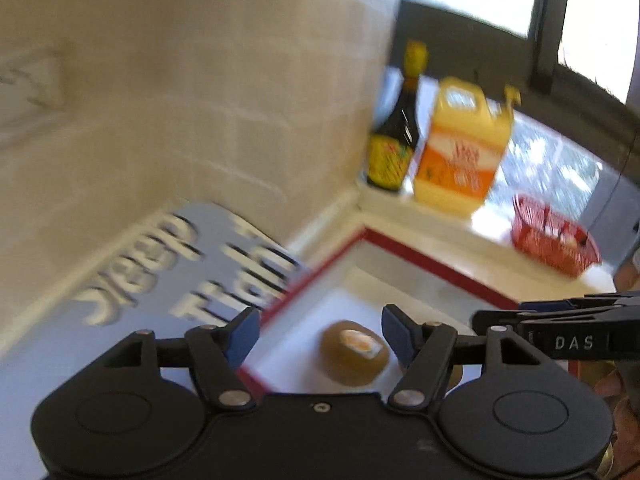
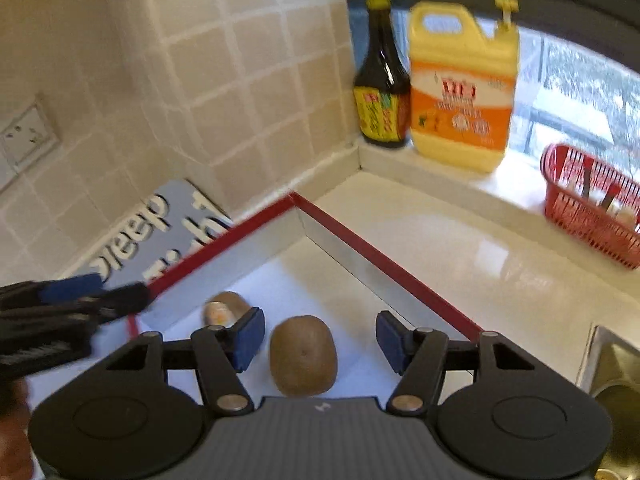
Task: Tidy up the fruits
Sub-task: 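Carry both kiwis into the white box and open both tools, then grasp the green apple with the right tool while the left grasps the pear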
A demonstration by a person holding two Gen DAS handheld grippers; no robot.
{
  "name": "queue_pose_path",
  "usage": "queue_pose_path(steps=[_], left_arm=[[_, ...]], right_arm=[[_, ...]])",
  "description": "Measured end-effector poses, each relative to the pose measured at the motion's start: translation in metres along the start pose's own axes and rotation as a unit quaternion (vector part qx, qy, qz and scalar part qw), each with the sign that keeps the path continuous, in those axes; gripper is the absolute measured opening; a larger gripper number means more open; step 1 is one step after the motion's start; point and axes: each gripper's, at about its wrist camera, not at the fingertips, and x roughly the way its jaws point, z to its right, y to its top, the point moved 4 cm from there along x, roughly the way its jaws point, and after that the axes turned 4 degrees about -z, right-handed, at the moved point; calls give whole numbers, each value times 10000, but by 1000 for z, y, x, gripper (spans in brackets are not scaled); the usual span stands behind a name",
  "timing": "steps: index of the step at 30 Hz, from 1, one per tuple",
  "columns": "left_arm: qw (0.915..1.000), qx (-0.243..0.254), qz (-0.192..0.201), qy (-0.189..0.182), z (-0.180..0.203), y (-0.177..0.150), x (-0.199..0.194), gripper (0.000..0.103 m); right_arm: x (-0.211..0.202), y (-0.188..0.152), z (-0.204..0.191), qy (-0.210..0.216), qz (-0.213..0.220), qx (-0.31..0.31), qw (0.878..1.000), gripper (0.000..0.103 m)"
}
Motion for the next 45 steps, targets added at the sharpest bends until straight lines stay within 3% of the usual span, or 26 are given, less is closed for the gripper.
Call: queue_pose_path(steps=[7,10,14,21,27,39,45], left_arm=[[9920,-683,692,810,-75,-22,-110,81],[9864,-884,717,1184,-100,-37,-140,81],[9813,-1223,479,1406,-127,-69,-155,81],[9808,-1499,-134,1237,-149,-127,-135,81],[9833,-1451,-394,1024,-147,-156,-111,81],[9815,-1509,-665,973,-150,-167,-72,81],[9813,-1499,-796,905,-147,-165,-58,69]], right_arm=[[-37,-7,-56,395,136,-391,9984,66],[-35,-14,-85,582,16,-623,9964,66],[-24,-29,-123,783,-238,-920,9924,66],[2,-51,-172,913,-708,-1284,9850,66],[26,-57,-198,846,-976,-1634,9781,66],[81,-69,-230,911,-1440,-2050,9638,61],[94,-68,-238,826,-1357,-2221,9620,62]])
